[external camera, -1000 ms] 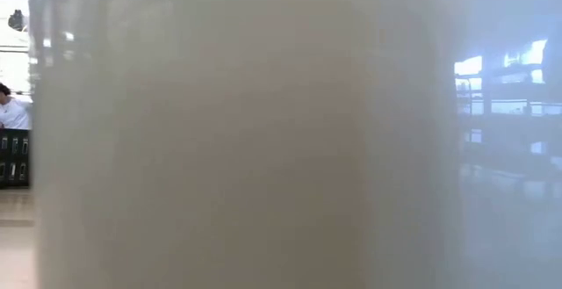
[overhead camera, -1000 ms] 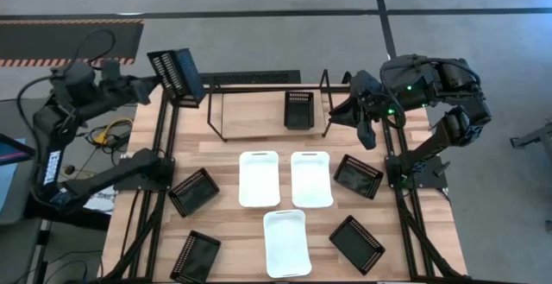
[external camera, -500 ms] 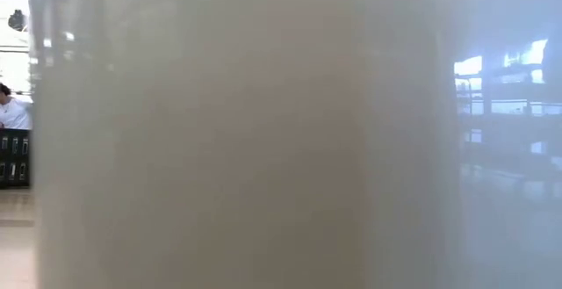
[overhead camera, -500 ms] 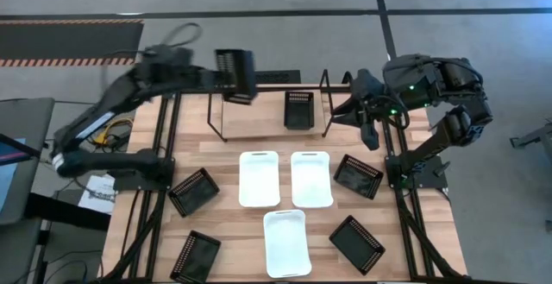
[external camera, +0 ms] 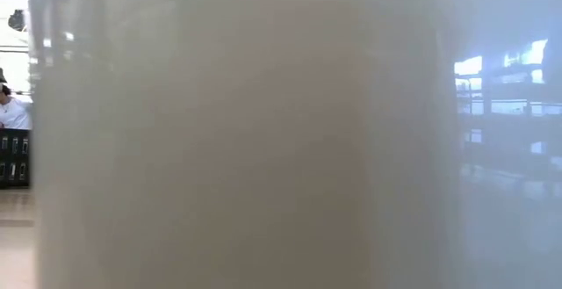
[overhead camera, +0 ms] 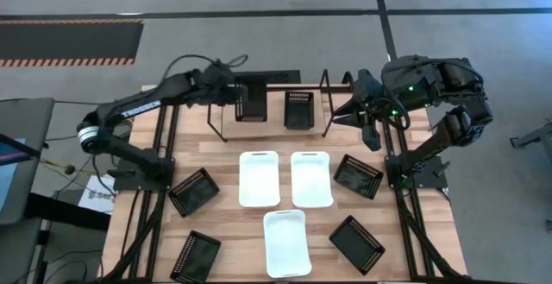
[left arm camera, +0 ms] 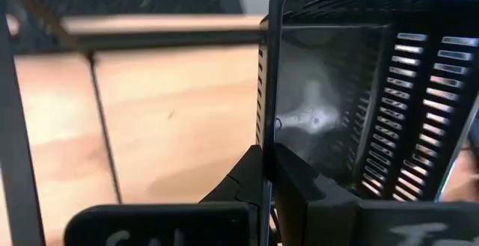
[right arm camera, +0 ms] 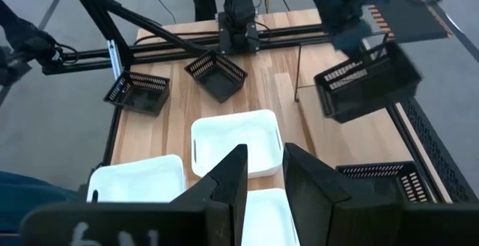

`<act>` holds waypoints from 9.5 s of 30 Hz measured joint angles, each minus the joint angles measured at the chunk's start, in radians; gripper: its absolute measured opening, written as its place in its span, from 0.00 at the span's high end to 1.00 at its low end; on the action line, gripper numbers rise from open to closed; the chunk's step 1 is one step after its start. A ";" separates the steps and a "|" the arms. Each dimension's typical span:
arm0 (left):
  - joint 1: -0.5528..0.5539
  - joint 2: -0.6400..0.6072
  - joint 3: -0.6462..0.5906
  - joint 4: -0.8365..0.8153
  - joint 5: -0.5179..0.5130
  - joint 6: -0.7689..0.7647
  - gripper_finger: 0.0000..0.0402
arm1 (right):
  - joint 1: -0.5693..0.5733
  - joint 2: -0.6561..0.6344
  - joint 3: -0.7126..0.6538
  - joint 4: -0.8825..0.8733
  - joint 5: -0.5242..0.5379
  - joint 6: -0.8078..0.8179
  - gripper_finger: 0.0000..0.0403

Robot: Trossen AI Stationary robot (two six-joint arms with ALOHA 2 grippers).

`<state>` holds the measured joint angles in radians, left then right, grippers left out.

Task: Stack baskets on shelf by color
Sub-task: Put the black bin on the shelf, then adjust the black bins

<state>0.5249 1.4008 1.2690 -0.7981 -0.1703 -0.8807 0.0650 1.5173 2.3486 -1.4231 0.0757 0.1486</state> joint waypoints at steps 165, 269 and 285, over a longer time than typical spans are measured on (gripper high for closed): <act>-0.403 -0.719 -0.351 0.239 0.155 0.755 1.00 | 0.054 -0.050 -0.435 0.274 0.215 0.263 1.00; -0.395 -0.985 -0.455 0.206 0.103 0.656 1.00 | -0.379 0.499 -0.450 0.487 -0.157 0.117 1.00; -0.395 -0.984 -0.455 0.205 0.076 0.647 1.00 | -0.370 0.502 -0.604 0.549 -0.207 0.089 1.00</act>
<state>0.1303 0.4164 0.8143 -0.5926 -0.0944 -0.2337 -0.3050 2.0189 1.7443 -0.8743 -0.1311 0.2371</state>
